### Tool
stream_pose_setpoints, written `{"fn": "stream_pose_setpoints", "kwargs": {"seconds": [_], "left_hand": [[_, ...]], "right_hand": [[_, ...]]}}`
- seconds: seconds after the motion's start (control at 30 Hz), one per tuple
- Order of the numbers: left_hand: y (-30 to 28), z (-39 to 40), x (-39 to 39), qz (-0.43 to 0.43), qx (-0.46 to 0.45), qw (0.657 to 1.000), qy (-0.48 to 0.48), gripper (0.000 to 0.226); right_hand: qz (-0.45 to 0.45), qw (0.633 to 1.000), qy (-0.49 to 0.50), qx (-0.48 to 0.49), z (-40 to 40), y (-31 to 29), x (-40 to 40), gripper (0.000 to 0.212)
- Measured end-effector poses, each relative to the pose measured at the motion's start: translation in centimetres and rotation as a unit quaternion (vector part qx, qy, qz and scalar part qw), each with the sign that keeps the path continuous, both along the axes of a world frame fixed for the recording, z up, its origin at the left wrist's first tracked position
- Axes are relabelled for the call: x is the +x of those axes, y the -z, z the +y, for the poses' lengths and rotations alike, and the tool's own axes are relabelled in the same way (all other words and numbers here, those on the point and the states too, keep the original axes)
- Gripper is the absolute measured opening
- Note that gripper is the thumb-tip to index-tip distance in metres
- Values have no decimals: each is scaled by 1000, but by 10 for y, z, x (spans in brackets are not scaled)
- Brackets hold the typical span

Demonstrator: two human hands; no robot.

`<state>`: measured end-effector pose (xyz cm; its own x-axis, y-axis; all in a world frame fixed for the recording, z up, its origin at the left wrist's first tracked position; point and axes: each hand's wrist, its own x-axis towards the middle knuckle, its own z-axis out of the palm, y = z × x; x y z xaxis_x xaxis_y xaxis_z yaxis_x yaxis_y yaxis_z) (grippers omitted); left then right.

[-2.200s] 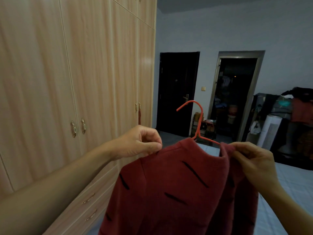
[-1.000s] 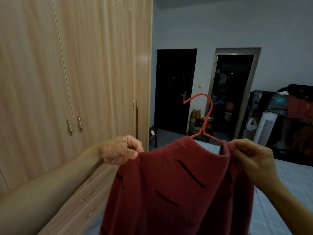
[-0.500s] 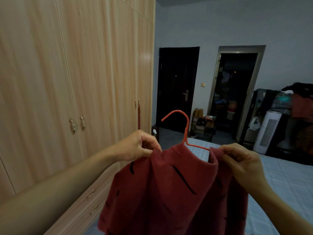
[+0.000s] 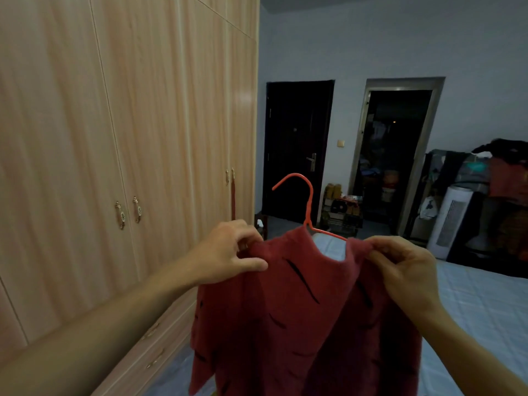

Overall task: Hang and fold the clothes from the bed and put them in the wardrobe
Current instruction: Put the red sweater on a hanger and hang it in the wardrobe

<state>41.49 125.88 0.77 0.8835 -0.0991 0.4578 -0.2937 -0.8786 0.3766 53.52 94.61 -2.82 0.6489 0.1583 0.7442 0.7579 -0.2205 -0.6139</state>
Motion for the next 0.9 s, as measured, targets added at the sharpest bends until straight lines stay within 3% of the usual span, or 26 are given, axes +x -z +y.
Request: {"fn": "stream_pose_setpoints", "kwargs": {"seconds": [0.1, 0.2, 0.47, 0.6, 0.73, 0.83, 0.9], "left_hand": [[-2, 1, 7, -33, 20, 999, 11, 9], [-6, 7, 11, -32, -11, 999, 7, 13], [-2, -5, 10, -177, 1, 984, -1, 7], [-1, -1, 4, -190, -24, 981, -18, 14], [-7, 9, -3, -211, -31, 977, -3, 3], [-13, 15, -7, -212, -15, 977, 25, 5], [-16, 19, -10, -203, 1, 978, 50, 21]], "right_hand": [[10, 1000, -13, 11, 8, -5, -5, 23], [18, 1000, -23, 3, 12, -8, -10, 21], [57, 995, -82, -32, 9, -18, -12, 19], [102, 982, -136, -81, 3, -25, -5, 18], [143, 967, -152, -144, -6, -38, 6, 20], [153, 959, -178, -160, -9, -48, 7, 23], [151, 957, -182, -168, -9, -52, 4, 26]]}}
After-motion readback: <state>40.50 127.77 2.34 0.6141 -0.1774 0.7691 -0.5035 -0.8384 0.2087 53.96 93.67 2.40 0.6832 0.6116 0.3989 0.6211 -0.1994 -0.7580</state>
